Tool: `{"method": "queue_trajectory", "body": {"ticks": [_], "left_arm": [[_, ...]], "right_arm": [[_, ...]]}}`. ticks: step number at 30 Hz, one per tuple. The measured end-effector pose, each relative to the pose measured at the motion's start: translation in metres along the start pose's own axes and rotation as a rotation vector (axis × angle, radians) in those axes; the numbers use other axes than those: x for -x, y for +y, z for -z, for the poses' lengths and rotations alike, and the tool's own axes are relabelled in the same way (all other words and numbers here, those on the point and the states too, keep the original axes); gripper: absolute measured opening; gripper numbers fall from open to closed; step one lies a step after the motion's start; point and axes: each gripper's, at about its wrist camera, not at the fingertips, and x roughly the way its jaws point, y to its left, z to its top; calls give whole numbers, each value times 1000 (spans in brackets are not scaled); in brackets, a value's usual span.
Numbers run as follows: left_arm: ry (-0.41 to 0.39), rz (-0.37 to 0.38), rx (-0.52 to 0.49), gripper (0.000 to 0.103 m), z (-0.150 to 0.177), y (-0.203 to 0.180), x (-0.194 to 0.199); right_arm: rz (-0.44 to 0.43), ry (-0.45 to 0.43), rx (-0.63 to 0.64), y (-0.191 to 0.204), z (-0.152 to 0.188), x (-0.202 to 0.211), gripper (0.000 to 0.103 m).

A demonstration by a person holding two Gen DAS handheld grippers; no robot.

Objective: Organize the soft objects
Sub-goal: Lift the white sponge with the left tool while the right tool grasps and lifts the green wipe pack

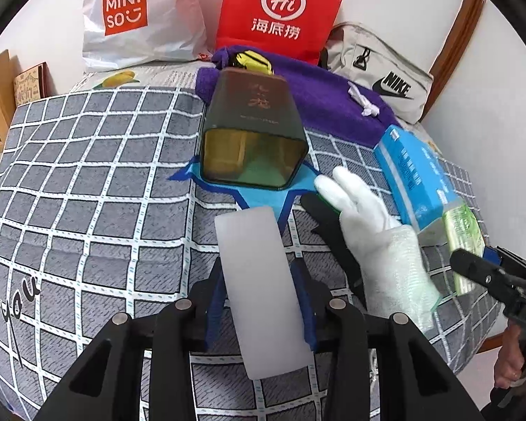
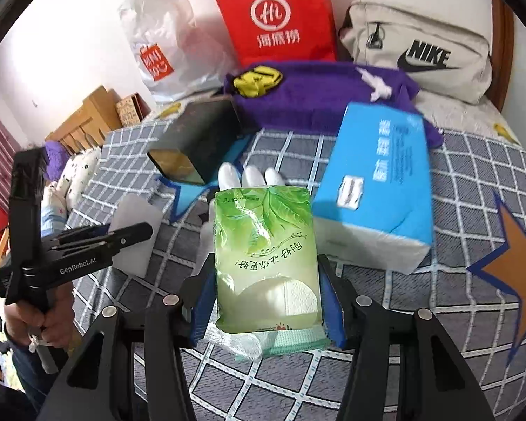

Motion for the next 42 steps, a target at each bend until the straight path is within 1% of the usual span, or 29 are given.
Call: {"method": "queue_trajectory", "body": {"ticks": [3, 7, 11, 14, 19, 25, 31, 33, 38, 42], "left_arm": [[-14, 1, 5, 35, -4, 2, 8], [-30, -9, 11, 34, -15, 5, 16], [-54, -33, 4, 34, -30, 5, 23], [-66, -32, -3, 34, -45, 6, 25], [-76, -68, -6, 34, -76, 10, 18], [-89, -45, 24, 34, -119, 15, 13], [-83, -60, 6, 34, -165, 8, 2], [-77, -60, -14, 34, -180, 3, -5], [-79, -57, -41, 34, -214, -8, -23], [-69, -55, -72, 34, -238, -16, -46]], "right_arm": [[10, -24, -5, -4, -5, 11, 53], [-1, -62, 4, -8, -17, 21, 53], [19, -78, 12, -15, -28, 23, 53], [44, -79, 8, -24, -38, 24, 53], [77, -101, 5, -37, -60, 25, 53], [119, -108, -12, -55, -100, 19, 53], [133, -145, -19, -68, -144, 16, 53], [134, -156, -25, -72, -157, 14, 53], [153, -137, -9, -82, -189, -7, 53], [151, -108, -3, -93, -208, -30, 53]]}}
